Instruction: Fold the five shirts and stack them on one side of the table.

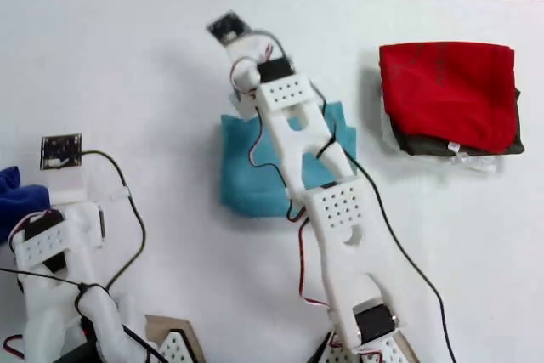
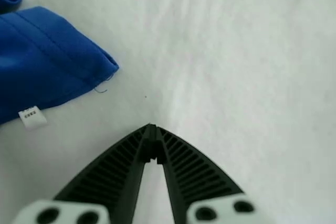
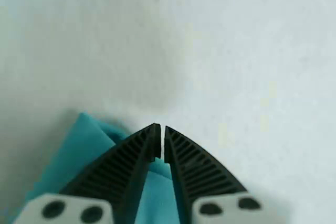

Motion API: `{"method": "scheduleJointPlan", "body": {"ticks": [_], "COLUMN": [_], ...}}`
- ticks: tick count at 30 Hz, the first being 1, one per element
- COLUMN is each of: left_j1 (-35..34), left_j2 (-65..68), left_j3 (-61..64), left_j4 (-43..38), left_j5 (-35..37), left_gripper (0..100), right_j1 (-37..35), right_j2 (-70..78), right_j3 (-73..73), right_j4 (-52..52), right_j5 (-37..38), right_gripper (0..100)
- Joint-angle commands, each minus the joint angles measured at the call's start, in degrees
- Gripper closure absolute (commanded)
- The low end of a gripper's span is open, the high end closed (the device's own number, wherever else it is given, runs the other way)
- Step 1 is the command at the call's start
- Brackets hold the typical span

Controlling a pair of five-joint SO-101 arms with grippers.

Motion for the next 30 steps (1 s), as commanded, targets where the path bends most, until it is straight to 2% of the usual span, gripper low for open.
{"method": "scheduleJointPlan", "body": {"ticks": [1,6,11,19,26,30], "left_j1": [-0.09,-0.09,-0.09,-0.09,-0.09,-0.09], "left_j2": [-1.41,-1.41,-1.41,-1.41,-1.41,-1.41], "left_j3": [-0.22,-0.22,-0.22,-0.22,-0.22,-0.22], "left_j4": [-0.79,-0.79,-0.79,-0.79,-0.79,-0.79], "left_j5": [0.26,0.26,0.26,0.26,0.26,0.26], "left_gripper": [97,97,97,97,97,97], "right_j1": [-1.19,-4.88,-6.90,-7.60,-10.68,-9.89], "right_j2": [-0.57,-0.31,3.65,15.16,15.52,15.08], "right_j3": [-14.51,-17.85,-12.57,-17.76,-24.00,-29.10], "right_j4": [12.26,21.05,19.38,12.26,12.44,16.57], "right_j5": [-0.44,-0.53,-0.53,-0.53,-0.44,-0.44], "right_gripper": [97.8,97.8,97.8,97.8,97.8,97.8]}}
